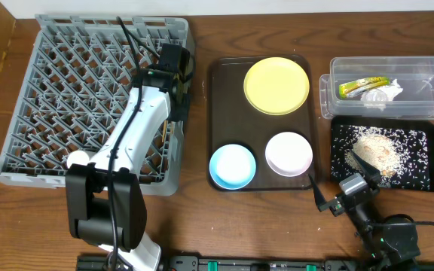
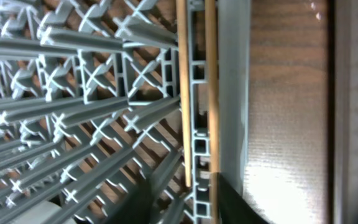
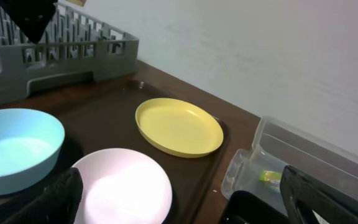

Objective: Sort waste into correct bins and load items into the dishwasher

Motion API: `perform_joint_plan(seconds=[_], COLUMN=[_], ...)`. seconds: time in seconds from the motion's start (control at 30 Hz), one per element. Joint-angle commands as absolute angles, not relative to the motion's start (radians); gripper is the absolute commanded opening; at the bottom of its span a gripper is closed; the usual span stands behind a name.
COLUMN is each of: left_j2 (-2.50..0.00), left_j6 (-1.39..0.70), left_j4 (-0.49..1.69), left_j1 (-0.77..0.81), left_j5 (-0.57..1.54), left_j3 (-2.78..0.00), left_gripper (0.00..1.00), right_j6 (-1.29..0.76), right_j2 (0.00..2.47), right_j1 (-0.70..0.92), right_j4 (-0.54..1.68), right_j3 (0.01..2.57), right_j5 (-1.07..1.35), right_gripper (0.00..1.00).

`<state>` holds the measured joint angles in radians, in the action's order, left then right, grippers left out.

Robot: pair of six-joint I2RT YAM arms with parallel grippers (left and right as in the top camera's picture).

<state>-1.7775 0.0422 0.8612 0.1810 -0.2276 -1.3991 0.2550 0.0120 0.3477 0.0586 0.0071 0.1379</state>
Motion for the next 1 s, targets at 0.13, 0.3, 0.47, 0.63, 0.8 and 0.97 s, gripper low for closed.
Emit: perform_joint_plan(seconds=[0.13,0.3,0.47,0.63,0.8,0.97], left_j2=[-1.729,-1.629,-1.628,-1.689,-1.795,-1.902], left_j6=[-0.027,-0.178,-0.332,-0.354,-0.353,-0.28], left_j4=[0.945,0.962,0.937,0.776,0.689,0.657], left_j1=[0.192,0.257,0.397,0.552,0.594,0.554], left_j5=[-0.129,0.233,0.278,0.276,0.281,0.496], left_j3=[-1.455,-1.472,-1.444,-1.374,-1.36,-1.36], left_gripper=[0.48,0.45,0.44,0.47,0.49,0.52], right_j6=[0.259,0.259,0.259,0.259,0.259,0.259], right_j2=[0.006,0.006,0.006,0.006,0.006,0.007], right_j1=[0.335,0.335,0.335,0.335,0.335,0.335], right_j4=[0.062,0.062,0.062,0.062,0.062,0.062], right_j3=[0.006,0.006,0.006,0.006,0.006,0.006], right_j5=[0.135,0.135,0.135,0.136,0.136,0.135], right_gripper=[0.99,0.99,0.99,0.99,0.99,0.99])
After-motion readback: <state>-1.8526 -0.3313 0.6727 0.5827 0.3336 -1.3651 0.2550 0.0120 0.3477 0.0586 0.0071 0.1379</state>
